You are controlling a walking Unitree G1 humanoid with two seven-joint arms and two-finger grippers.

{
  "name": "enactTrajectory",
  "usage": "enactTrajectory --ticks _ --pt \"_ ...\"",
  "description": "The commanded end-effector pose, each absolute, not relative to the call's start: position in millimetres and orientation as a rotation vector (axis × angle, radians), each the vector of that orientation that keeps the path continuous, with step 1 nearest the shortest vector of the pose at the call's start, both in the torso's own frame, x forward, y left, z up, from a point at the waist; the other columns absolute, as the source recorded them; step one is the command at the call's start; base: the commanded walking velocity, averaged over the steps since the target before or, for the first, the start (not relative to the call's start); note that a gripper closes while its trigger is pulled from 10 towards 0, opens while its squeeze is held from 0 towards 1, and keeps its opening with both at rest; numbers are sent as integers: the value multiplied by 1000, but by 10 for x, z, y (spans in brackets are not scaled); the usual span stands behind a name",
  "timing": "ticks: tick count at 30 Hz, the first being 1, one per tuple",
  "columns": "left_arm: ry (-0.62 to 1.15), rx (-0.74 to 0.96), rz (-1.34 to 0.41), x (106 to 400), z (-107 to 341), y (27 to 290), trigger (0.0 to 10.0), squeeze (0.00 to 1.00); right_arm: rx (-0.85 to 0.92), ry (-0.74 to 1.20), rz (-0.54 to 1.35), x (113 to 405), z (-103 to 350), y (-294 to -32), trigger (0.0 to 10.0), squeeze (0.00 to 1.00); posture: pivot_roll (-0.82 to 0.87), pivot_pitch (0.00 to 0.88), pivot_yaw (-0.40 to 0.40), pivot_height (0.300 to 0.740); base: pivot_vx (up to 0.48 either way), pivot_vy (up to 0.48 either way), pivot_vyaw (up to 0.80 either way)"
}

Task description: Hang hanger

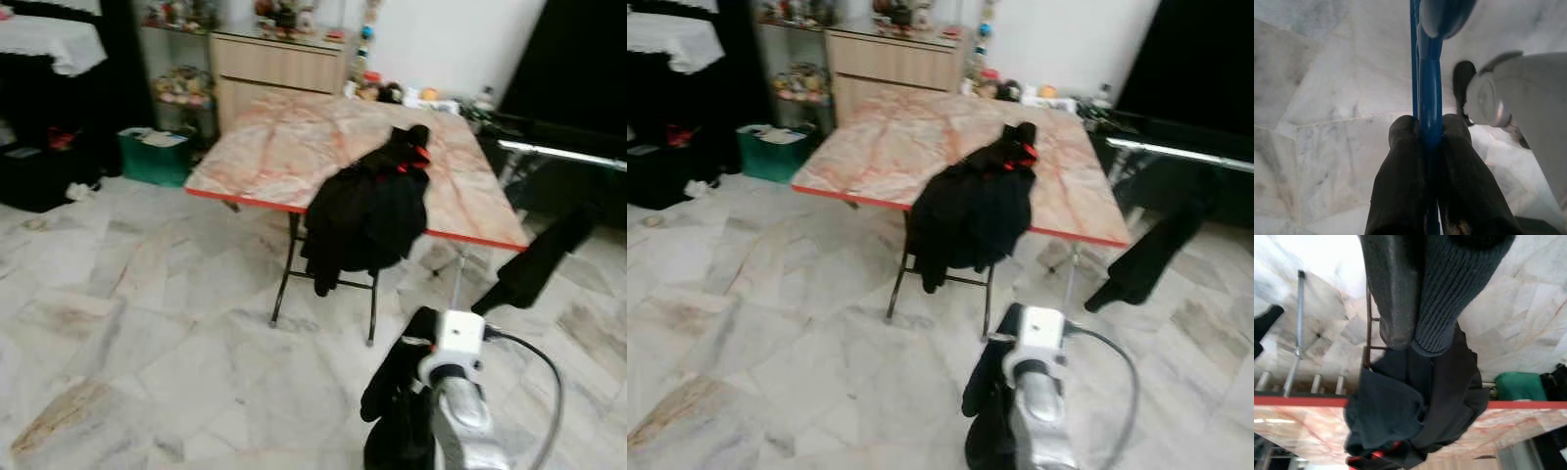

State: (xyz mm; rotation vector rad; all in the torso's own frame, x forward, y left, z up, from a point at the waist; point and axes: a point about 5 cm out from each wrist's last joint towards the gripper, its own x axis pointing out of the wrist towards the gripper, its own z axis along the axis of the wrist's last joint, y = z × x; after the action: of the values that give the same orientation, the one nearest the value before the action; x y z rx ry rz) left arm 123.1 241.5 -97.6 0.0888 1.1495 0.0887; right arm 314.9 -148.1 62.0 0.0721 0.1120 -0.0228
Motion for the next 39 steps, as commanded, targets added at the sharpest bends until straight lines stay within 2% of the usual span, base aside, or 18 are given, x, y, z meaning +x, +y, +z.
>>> enactTrajectory --ticks 1,13,24,39 --pt "1130 103 46 1338 -967 2311 10000 0 38 81 -54 3168 690 -1644 10000 0 111 0 -53 740 277 0 0" --pt "1146 122 25 1275 -981 2332 10000 0 -25 -21 -35 3275 927 -1607 10000 0 119 0 -57 740 277 0 0" --pt "1135 108 33 1291 -979 2318 10000 0 -78 -343 -44 3688 2005 -1616 10000 0 113 0 -63 740 276 0 0" --pt "1130 93 41 1340 -961 2327 10000 0 -54 -488 -47 3832 2647 -1507 10000 0 123 0 -68 740 268 0 0"
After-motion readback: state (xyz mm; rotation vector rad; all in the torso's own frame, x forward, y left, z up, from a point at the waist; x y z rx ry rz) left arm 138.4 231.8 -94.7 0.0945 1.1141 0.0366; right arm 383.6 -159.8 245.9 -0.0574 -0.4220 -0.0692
